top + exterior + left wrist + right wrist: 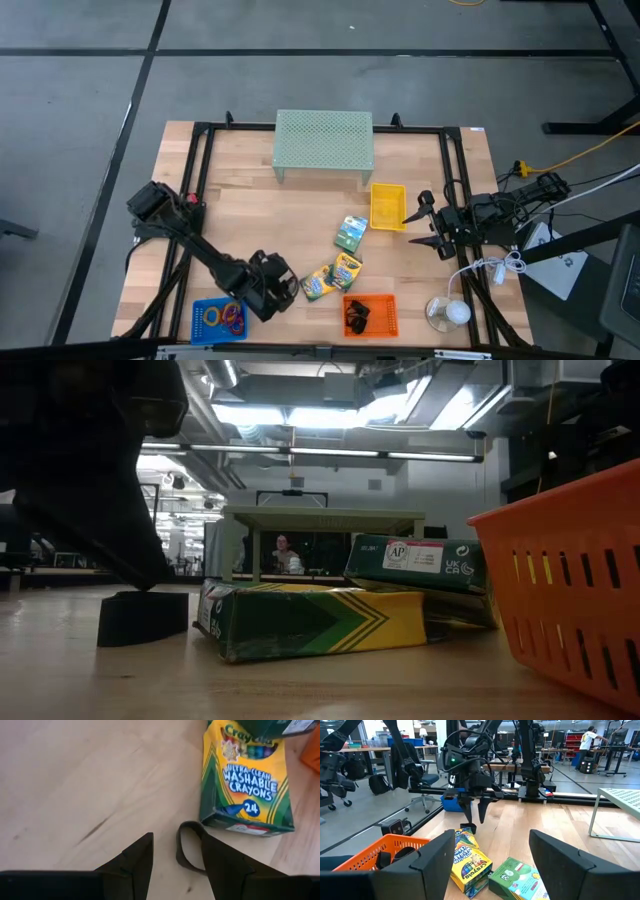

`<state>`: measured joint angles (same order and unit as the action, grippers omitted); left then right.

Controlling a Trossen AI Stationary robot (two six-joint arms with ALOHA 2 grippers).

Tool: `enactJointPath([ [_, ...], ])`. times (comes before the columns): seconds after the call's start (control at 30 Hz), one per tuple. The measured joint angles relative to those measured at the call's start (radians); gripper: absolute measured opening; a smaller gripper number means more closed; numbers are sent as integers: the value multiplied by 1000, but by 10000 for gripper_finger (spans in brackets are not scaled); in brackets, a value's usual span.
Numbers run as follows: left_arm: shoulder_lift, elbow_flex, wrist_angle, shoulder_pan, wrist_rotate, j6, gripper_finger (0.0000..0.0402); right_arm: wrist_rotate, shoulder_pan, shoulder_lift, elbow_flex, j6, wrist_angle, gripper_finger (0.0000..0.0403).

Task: Pick & Place Office Desk Supplies
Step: Put the black rubber band into the orange bin

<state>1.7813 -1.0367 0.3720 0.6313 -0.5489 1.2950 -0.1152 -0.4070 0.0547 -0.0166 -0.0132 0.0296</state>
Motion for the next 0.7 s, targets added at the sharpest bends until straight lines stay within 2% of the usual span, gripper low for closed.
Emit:
enactJointPath([
  [0.33,0,0,3,-71,80,-10,164,0,0,0,0,0,0,256],
  [0.53,10,0,11,-101,170,-14,164,0,0,0,0,0,0,256],
  [0.7,11,0,22,-101,167,19,164,0,0,0,0,0,0,255],
])
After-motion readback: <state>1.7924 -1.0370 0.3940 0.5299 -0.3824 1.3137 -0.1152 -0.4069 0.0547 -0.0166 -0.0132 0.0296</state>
